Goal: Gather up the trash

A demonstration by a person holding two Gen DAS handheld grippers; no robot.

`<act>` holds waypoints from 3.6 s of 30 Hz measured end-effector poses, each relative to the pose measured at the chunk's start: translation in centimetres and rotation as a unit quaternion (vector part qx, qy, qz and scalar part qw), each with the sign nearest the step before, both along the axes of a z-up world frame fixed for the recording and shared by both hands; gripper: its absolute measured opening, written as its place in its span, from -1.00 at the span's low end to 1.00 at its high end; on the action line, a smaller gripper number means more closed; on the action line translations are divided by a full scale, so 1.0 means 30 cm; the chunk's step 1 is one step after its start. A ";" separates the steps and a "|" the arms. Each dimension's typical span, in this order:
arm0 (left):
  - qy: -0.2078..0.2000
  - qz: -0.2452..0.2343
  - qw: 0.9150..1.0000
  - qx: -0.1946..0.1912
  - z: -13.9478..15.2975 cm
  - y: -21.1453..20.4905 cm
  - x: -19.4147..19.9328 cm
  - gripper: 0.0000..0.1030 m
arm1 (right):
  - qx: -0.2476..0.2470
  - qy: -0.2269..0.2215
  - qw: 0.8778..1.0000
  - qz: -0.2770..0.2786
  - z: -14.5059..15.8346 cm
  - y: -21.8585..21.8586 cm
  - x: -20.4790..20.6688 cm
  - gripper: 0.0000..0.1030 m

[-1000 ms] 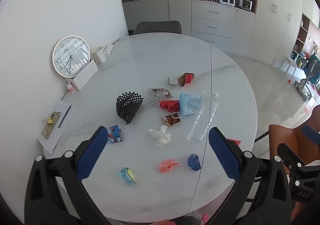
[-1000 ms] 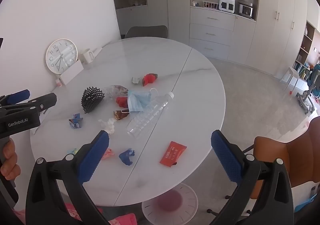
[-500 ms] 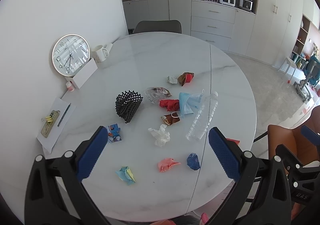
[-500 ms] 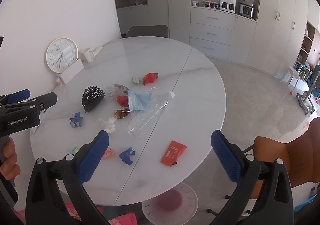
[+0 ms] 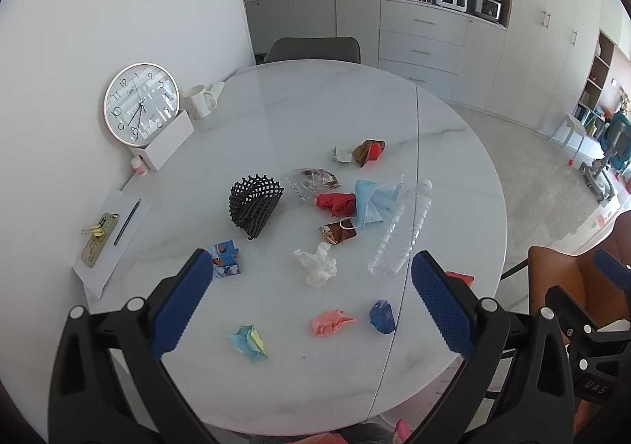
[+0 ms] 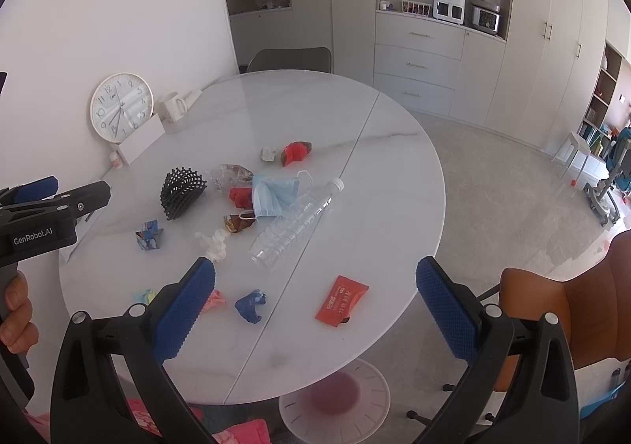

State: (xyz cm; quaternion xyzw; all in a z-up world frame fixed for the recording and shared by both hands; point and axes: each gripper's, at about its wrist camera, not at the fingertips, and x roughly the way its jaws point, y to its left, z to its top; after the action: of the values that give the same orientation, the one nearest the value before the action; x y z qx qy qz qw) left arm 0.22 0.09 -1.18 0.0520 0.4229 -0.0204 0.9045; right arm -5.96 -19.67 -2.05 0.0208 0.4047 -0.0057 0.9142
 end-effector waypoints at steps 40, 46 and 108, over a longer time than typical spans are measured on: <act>0.009 0.007 1.000 -0.004 -0.008 0.039 0.002 0.88 | -0.002 0.005 1.000 0.001 -0.026 0.014 -0.002 0.97; -0.007 -0.002 1.000 -0.012 -0.014 0.053 -0.008 0.88 | 0.003 -0.018 1.000 0.008 -0.021 0.012 -0.012 0.97; 0.124 -0.018 0.992 0.010 -0.798 0.352 0.047 -0.19 | 0.066 0.107 0.986 0.108 -0.707 0.206 0.209 -0.55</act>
State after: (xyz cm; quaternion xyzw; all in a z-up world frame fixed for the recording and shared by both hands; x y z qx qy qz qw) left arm 1.62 10.65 -25.11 0.0657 0.5311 -0.0393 0.8438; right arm 0.32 -13.48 -23.26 0.0367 0.4999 0.1173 0.8573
